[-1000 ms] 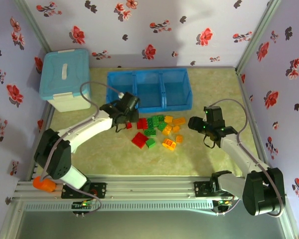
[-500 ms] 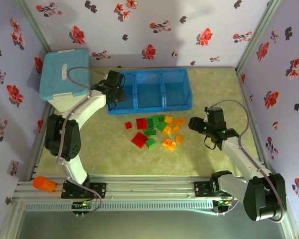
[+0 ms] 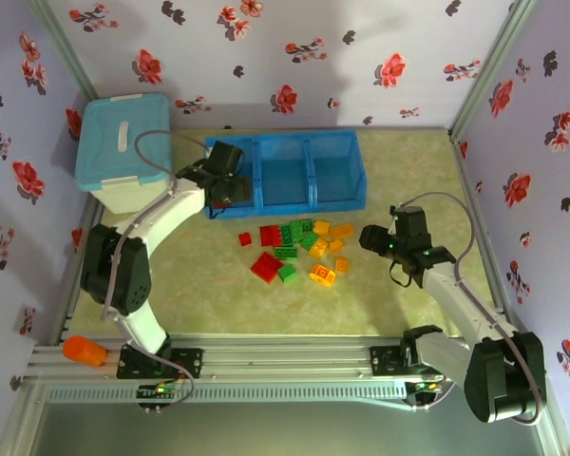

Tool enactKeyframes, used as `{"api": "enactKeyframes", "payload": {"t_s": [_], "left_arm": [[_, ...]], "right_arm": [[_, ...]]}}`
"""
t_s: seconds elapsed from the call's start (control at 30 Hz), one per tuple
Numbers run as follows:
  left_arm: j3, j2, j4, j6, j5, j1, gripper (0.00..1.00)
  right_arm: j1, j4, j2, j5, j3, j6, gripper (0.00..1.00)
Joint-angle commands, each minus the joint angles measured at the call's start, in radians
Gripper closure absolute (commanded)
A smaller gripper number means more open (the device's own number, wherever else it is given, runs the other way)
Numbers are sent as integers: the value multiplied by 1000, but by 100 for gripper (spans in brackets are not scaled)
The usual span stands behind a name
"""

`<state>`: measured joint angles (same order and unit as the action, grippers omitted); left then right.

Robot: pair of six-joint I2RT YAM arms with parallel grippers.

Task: Sort the legos into containers by color
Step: Pick up the lego from the center of the table.

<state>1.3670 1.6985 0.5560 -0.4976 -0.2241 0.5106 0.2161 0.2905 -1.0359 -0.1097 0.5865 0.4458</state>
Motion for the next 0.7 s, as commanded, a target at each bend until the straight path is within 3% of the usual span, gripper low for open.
{"api": "enactKeyframes", "payload": {"t_s": [0.0, 0.33, 0.67], "left_arm": [[-76, -75, 5, -33, -24, 53, 25], [-305, -74, -98, -159, 18, 124, 24], [-300, 24, -151, -187, 49, 129, 30]], "right_arm": [[6, 0, -7, -15, -12, -8, 36], [10, -19, -21, -28, -26, 5, 36], [12, -36, -21, -21, -58, 4, 36]]}}
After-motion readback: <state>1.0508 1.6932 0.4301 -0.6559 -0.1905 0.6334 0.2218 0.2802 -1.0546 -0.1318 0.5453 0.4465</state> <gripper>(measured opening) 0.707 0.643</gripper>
